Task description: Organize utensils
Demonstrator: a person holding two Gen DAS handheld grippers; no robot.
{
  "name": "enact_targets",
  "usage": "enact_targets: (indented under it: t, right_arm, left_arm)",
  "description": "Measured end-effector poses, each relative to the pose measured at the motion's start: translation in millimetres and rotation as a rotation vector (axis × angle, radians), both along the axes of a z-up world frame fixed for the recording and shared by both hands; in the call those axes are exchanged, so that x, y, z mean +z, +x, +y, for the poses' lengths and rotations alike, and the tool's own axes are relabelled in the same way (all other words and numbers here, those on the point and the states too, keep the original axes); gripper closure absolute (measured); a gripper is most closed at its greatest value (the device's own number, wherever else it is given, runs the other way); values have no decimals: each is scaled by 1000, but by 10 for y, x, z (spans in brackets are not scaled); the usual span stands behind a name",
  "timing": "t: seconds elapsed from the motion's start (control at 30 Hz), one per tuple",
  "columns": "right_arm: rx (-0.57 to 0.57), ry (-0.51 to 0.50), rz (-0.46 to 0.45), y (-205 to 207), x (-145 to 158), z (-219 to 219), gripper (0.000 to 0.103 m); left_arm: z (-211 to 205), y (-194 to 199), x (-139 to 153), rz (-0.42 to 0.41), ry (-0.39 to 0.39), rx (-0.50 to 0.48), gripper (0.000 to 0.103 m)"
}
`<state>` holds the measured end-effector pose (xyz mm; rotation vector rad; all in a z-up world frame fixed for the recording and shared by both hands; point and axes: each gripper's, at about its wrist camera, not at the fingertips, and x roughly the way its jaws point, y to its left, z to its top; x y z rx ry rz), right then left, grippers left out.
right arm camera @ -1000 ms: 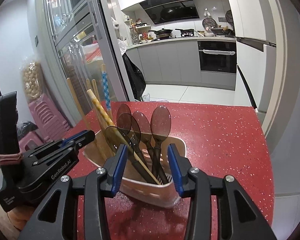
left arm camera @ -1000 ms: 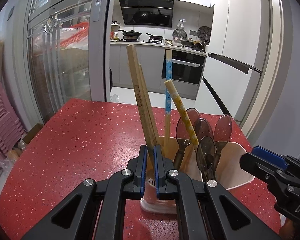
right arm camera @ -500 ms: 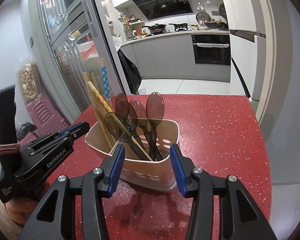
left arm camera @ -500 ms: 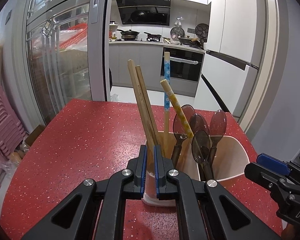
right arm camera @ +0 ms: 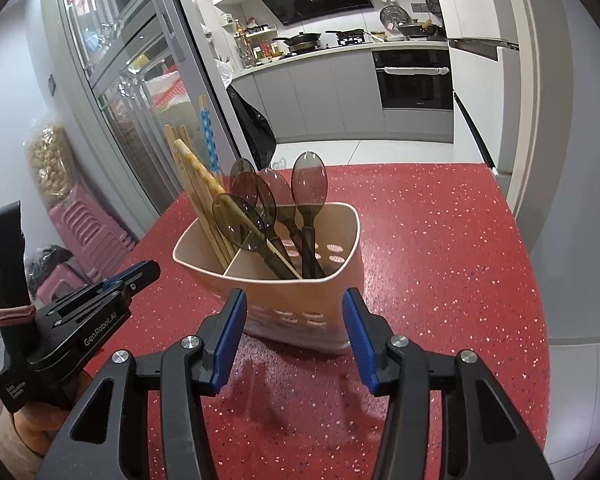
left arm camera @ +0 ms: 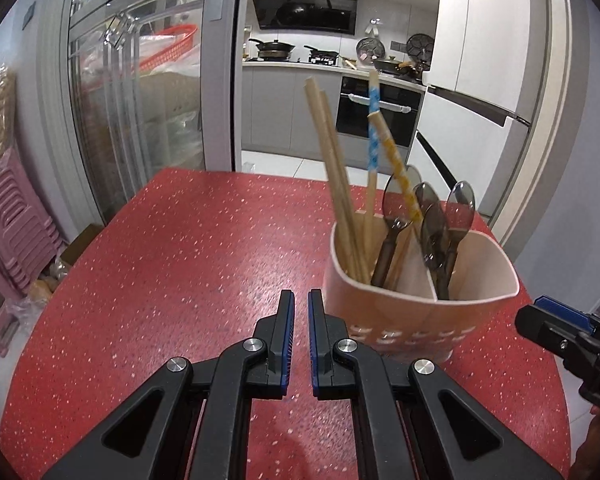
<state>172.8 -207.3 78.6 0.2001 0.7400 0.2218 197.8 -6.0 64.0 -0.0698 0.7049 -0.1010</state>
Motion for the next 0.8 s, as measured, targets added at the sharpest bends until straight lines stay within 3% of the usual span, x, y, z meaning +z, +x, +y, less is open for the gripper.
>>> enact_targets:
  t: [0.73,0.8]
  right_arm:
    - [-23,-35,89,-193,-150,26,49]
    - [-22,-47,101,-213,-170,41,49]
  left_arm:
    - [39,-318,-190,50,-3,-48,70]
    - [55,-354,-214,61,-3,-43,2]
